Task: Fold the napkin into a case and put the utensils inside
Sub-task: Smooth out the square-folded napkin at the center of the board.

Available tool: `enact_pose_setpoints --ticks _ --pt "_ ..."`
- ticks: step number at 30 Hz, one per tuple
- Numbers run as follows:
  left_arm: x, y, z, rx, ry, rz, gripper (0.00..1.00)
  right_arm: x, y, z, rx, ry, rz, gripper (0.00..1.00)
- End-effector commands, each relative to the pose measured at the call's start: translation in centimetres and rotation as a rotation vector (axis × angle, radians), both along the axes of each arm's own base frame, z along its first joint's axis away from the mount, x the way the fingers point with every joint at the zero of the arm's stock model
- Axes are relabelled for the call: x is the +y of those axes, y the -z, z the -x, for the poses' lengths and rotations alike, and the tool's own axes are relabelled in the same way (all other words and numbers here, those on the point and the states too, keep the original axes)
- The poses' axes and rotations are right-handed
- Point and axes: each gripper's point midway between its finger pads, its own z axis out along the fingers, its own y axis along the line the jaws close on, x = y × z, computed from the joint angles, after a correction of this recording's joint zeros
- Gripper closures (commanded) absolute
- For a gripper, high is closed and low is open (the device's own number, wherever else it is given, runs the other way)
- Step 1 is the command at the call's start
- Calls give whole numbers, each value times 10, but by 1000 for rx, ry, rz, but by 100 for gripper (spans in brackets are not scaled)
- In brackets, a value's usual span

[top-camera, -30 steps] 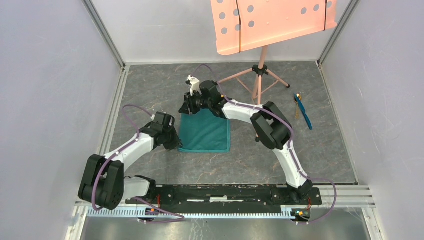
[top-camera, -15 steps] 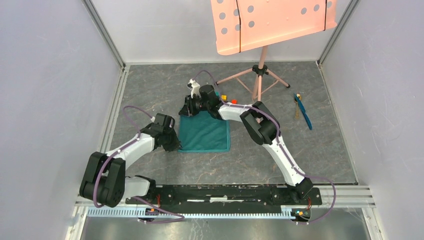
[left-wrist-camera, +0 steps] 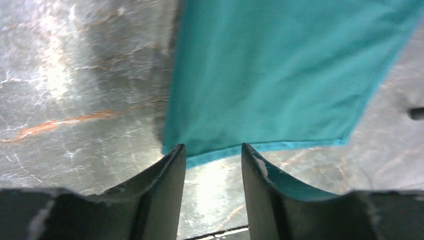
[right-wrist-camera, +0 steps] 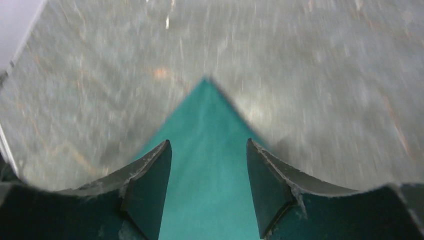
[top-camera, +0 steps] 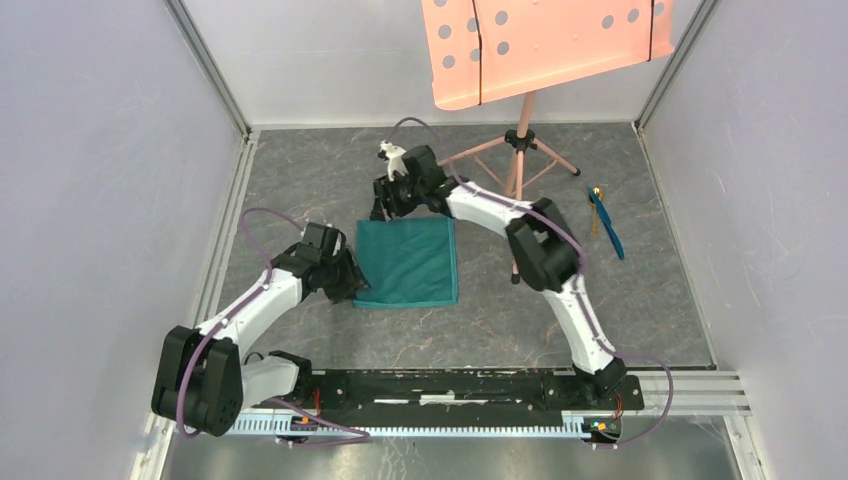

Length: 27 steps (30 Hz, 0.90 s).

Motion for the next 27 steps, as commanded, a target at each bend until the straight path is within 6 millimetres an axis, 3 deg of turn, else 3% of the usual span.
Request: enact_pose_setpoints --ticks 1,2,4,6,9,12,19,27 --pt "-13 -57 -22 -158 66 66 40 -73 -72 60 -76 -3 187 36" --pt "-9 -61 -27 -184 52 43 34 -91 -78 74 -95 29 225 36" --pt "9 -62 -35 -206 -12 -43 21 -125 -64 110 -66 58 286 34" --pt "21 -58 -45 -209 -56 -102 11 -145 -56 140 -3 82 278 32" --pt "28 -41 -54 -176 -81 -129 11 -161 -54 170 81 130 171 34" --pt "28 -21 -54 -121 -72 -130 17 -172 -56 181 146 204 56 38" --pt "22 15 -24 -35 -59 -77 31 -186 -10 211 330 243 1 52" --pt "14 29 -1 8 -46 -16 45 -199 2 202 324 290 55 54"
